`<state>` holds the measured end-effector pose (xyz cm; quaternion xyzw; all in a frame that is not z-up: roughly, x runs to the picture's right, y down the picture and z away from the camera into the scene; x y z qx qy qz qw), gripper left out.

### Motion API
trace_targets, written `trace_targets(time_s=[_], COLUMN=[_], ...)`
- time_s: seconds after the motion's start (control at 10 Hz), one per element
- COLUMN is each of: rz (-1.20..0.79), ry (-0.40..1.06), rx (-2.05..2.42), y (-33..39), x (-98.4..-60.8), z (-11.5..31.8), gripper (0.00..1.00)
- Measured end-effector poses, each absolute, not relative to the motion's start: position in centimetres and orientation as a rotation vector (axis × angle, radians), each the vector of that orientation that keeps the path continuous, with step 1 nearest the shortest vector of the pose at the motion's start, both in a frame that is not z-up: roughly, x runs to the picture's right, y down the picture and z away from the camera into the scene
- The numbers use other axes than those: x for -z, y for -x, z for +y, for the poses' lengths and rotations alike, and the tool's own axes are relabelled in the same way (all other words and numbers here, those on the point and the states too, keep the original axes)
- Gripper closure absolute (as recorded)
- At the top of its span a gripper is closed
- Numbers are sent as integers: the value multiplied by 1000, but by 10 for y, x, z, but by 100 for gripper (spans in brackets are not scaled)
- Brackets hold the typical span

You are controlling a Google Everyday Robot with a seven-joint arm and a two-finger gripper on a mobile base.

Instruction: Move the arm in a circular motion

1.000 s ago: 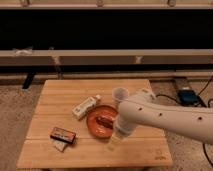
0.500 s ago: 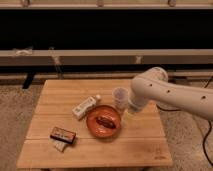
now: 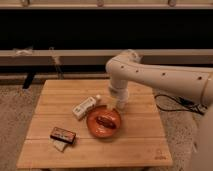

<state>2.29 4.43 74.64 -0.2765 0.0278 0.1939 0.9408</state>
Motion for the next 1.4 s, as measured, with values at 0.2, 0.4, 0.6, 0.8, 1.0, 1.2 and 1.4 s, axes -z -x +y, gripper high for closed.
trace_targets(time_s=[0.2,0.4,0.6,0.8,1.0,1.2,1.4], rz=[51,23,-26,-65,-109,-137,-151], ry=[574,581,599,606,609,614,630], rx=[-291,-204,-87,-19,49,71,31], y=[34,85,148,182,210,219,200], x=[-756,-756,-743,-726,-697,-672,-649], z=[42,45,67,89,124,158,193], gripper=[20,20,20,20,20,20,20])
